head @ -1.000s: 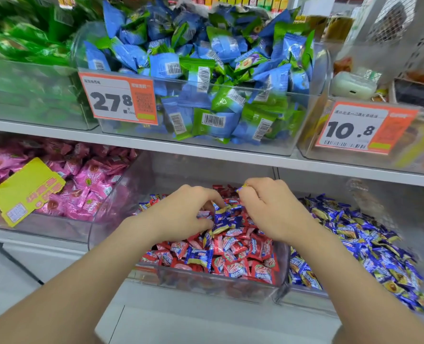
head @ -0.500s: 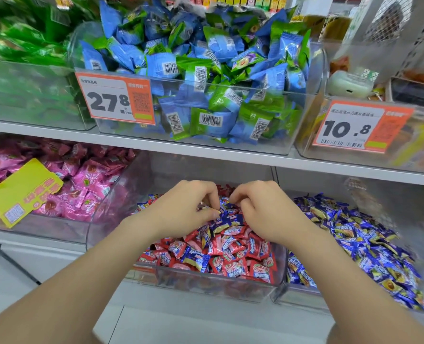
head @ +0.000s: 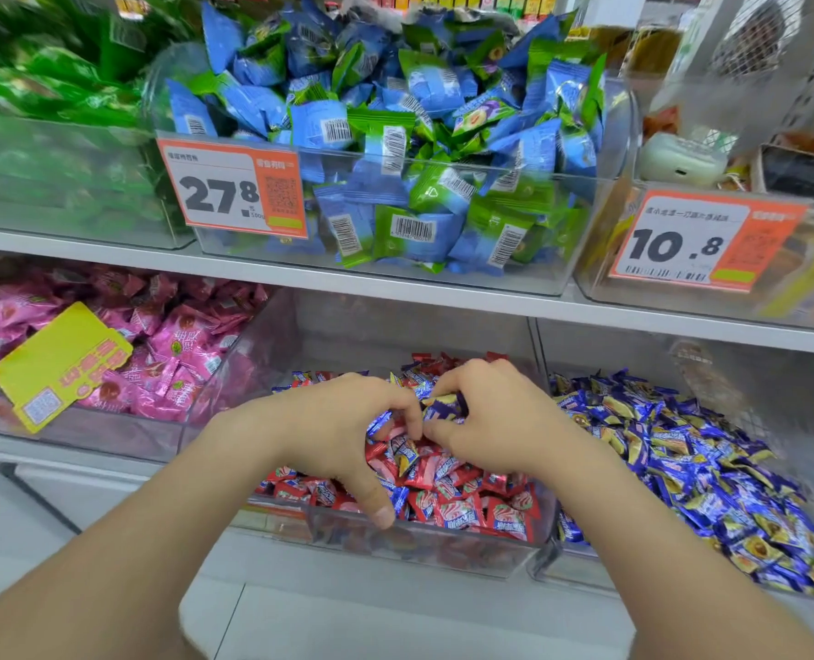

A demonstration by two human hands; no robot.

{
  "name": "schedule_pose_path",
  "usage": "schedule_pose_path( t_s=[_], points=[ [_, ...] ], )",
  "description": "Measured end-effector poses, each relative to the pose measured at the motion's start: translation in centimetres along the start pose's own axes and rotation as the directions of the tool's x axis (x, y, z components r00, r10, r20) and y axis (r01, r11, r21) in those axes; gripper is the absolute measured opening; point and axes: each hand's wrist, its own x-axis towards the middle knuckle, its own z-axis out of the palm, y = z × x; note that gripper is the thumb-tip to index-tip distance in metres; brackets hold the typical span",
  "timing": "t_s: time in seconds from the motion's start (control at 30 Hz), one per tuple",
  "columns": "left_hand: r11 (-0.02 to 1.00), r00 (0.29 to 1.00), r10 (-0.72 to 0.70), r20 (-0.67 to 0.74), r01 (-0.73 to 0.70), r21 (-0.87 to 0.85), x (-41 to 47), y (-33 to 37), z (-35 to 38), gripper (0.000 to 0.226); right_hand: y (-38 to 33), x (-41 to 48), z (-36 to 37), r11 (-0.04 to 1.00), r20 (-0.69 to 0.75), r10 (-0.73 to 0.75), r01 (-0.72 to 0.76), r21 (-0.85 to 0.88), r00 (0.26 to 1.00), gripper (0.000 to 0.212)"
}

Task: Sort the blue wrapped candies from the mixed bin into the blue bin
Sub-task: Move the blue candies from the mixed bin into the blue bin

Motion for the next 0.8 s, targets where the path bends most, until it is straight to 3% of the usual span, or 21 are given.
schedule_pose_path(
  t_s=[0.13, 0.3, 0.47, 0.6, 0.8],
  points=[
    [0.999, 0.998, 0.042, 0.037, -0.042, -0.001, 0.1, -0.1, -0.1, 0.074, 0.1, 0.0, -0.5, 0.994, -0.060, 0.026, -0.019, 0.110, 0.998, 0.027],
    [0.998, 0.999, 0.044, -0.012, -0.043, 0.038, 0.7, -0.5, 0.4, 0.052, 0.0, -0.3, -1.0, 0.985, -0.142, 0.098, -0.076, 0.155, 0.985, 0.035],
    [0.998, 0.999, 0.030, -0.039, -0.028, 0.052, 1.3, -0.8, 1.0, 0.036, 0.4, -0.3, -0.9, 0.988, -0.121, 0.057, -0.038, 0.152, 0.991, 0.034],
    [1.000, 0.999, 0.022, -0.038, -0.022, 0.005, 1.1, -0.8, 0.7, 0.027, 0.7, -0.4, -1.5, 0.968, -0.126, 0.050, -0.018, 0.250, 0.991, 0.028],
    [0.978, 0.969, -0.006, -0.247, -0.046, -0.206, 0.4, -0.3, -0.5, 0.016, 1.2, -0.5, -1.8, 0.931, -0.083, 0.088, -0.053, 0.361, 0.993, 0.045]
  ],
)
